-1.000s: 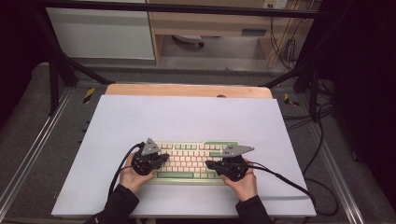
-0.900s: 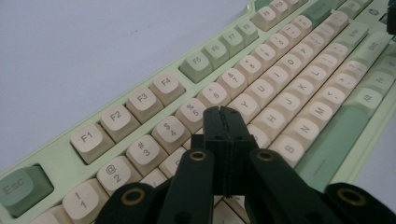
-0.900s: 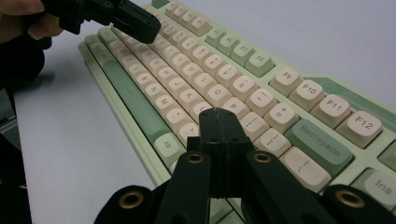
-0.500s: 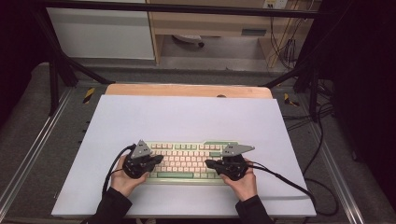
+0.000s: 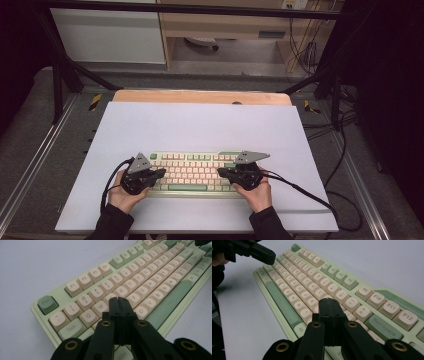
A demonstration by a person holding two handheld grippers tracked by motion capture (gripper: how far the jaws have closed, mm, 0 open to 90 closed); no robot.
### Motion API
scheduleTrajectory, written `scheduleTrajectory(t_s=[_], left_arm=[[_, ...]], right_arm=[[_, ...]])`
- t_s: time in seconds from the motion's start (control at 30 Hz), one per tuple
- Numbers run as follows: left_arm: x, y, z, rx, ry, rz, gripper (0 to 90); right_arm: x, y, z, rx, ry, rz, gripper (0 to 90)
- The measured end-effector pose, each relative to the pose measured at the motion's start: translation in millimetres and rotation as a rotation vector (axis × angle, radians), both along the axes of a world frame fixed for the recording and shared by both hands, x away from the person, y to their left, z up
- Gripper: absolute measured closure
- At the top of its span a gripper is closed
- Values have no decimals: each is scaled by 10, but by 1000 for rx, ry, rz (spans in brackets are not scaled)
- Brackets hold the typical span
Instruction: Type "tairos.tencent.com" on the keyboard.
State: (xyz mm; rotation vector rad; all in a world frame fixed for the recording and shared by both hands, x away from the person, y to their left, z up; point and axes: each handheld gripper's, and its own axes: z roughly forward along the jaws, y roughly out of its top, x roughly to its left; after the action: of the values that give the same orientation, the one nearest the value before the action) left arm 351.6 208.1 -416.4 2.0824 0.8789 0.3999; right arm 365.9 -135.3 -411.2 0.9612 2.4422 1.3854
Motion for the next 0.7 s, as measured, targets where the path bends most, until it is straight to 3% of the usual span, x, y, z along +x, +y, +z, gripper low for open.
scheduleTrajectory(t_s=[0.7], left_arm=[[-26, 90, -39, -16, 14, 7, 899]], right_arm=[[194, 304, -108, -25, 19, -18, 900]])
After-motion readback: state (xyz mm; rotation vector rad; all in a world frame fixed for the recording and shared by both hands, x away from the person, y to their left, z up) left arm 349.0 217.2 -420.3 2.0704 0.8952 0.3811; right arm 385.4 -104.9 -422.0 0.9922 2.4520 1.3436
